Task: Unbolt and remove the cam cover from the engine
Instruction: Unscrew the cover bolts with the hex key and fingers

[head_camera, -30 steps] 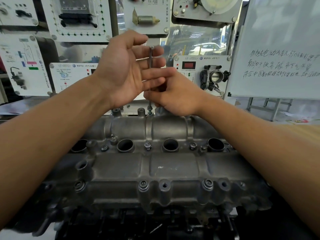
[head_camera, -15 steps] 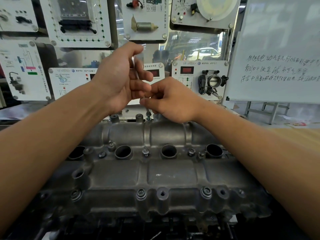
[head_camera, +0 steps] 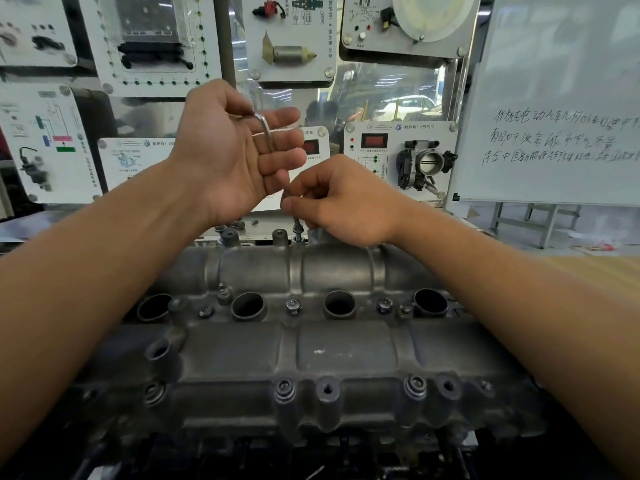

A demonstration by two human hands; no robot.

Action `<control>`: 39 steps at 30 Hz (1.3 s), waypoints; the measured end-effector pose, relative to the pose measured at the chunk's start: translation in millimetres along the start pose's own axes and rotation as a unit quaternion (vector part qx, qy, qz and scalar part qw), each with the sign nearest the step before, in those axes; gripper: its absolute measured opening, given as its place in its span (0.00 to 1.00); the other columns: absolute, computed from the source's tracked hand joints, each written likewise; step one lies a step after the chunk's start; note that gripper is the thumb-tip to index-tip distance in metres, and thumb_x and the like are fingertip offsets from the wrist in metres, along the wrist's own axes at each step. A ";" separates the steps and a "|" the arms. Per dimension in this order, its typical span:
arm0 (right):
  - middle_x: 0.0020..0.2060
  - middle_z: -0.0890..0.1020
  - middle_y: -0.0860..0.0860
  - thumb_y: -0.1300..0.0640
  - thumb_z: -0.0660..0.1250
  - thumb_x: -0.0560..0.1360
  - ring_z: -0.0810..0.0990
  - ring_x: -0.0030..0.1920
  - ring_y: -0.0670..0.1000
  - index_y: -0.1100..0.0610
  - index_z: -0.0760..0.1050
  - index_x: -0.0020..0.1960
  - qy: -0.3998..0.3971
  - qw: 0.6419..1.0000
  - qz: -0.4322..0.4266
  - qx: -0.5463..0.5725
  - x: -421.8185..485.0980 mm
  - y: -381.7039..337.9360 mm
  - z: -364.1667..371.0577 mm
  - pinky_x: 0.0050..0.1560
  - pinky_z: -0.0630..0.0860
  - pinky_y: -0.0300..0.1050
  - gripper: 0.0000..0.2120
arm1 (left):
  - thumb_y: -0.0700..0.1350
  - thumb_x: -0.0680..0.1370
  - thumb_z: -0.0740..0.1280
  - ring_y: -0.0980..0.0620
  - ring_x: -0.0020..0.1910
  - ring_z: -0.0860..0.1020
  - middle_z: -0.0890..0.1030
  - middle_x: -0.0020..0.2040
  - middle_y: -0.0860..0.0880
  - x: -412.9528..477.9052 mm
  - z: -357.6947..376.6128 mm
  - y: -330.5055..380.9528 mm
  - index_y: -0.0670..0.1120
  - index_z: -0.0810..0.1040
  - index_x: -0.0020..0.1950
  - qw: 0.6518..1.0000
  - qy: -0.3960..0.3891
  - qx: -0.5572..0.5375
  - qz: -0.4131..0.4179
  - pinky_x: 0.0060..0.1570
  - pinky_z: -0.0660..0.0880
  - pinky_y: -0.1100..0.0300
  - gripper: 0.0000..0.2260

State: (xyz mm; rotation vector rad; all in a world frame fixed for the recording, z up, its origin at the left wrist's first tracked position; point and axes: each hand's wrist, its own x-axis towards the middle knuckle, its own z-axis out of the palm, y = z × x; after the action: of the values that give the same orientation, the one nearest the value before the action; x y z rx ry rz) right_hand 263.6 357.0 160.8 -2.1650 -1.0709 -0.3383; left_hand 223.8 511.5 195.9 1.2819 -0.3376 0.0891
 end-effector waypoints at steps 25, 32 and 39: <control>0.22 0.72 0.46 0.65 0.67 0.76 0.69 0.26 0.44 0.56 0.68 0.29 0.007 1.000 0.016 0.002 1.3 -0.6 -0.1 0.31 0.67 0.39 0.18 | 0.56 0.79 0.66 0.53 0.29 0.82 0.80 0.33 0.52 0.2 17.1 -13.6 0.48 0.75 0.39 0.993 0.005 0.113 0.039 0.26 0.72 0.65 0.14; 0.29 0.77 0.52 0.60 0.68 0.79 0.72 0.30 0.46 0.61 0.79 0.37 -0.002 1.000 0.003 -0.008 0.6 -1.6 0.1 0.38 0.72 0.45 0.12 | 0.54 0.80 0.64 0.53 0.19 0.71 0.78 0.28 0.48 2.5 12.1 -14.0 0.47 0.71 0.28 0.987 0.085 0.130 0.039 0.22 0.67 0.67 0.21; 0.27 0.74 0.50 0.60 0.68 0.78 0.69 0.29 0.46 0.64 0.78 0.38 0.001 1.000 0.002 -0.011 -0.4 -1.7 -0.6 0.37 0.69 0.42 0.12 | 0.58 0.80 0.62 0.52 0.19 0.70 0.78 0.28 0.47 3.2 11.4 -10.9 0.47 0.71 0.25 0.988 0.079 0.133 0.029 0.21 0.67 0.65 0.26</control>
State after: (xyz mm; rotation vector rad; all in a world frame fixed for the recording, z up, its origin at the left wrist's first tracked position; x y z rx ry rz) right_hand 262.0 357.1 161.8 -2.1854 -1.0660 -0.3505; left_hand 227.3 497.2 189.5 1.5195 -0.2314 0.2907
